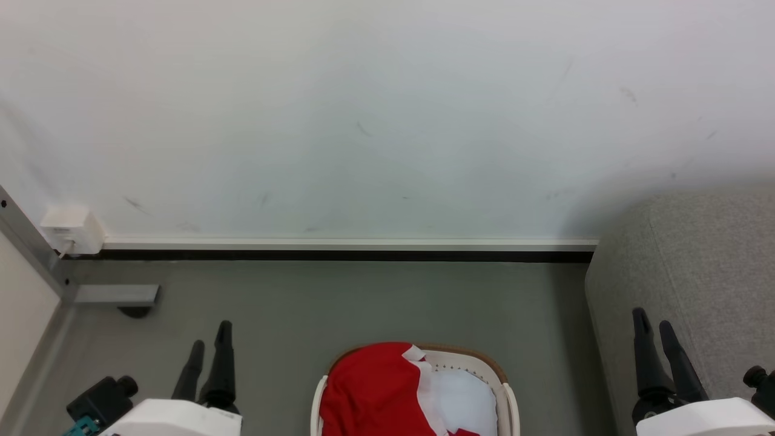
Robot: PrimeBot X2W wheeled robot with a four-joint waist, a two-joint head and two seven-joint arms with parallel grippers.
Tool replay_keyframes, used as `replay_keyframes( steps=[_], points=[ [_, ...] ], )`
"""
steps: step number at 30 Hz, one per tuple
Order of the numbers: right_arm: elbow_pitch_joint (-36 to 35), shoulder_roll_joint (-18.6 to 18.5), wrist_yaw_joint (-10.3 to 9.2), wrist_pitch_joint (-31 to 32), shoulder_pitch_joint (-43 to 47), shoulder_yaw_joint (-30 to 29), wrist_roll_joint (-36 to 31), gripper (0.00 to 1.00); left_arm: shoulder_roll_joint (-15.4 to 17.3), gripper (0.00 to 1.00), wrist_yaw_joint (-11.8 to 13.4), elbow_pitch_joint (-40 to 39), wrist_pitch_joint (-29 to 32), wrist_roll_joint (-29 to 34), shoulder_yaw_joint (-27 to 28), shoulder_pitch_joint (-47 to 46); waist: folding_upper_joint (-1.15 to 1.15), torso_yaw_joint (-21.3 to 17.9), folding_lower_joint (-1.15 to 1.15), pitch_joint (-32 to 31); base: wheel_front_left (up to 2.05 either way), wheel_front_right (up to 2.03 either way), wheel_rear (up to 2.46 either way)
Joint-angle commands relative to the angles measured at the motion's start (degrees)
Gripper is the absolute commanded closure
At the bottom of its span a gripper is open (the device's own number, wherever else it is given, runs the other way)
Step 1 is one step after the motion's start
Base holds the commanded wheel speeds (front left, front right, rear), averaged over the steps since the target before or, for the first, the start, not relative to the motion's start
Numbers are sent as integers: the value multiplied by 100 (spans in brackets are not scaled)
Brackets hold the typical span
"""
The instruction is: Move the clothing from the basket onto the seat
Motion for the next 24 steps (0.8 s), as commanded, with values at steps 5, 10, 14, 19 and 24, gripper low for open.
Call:
replay_keyframes(
  steps=[5, 10, 14, 19, 24],
  points=[
    [-33, -17, -4, -145, -26, 97, -569, 0, 143, 0, 138, -29, -133, 539, -123, -34, 0, 30, 0, -21, 0, 0, 0],
    [26, -11, -4, -233, -1, 123, -923, 0, 200, 0, 223, -12, -223, 869, -231, -26, 0, 58, 0, -38, 0, 0, 0],
    [100, -2, -5, -301, 4, 153, -1196, 0, 239, 0, 282, -8, -295, 1133, -307, -27, 0, 77, 0, -48, 0, 0, 0],
    [174, 7, -5, -384, 0, 136, -1544, 0, 273, 0, 349, -30, -369, 1462, -416, -24, 0, 98, 0, -56, 0, 0, 0],
    [175, 13, -5, -457, -9, 98, -1868, 0, 311, 0, 410, -72, -444, 1760, -492, -28, 0, 110, 0, -63, 0, 0, 0]
  ],
)
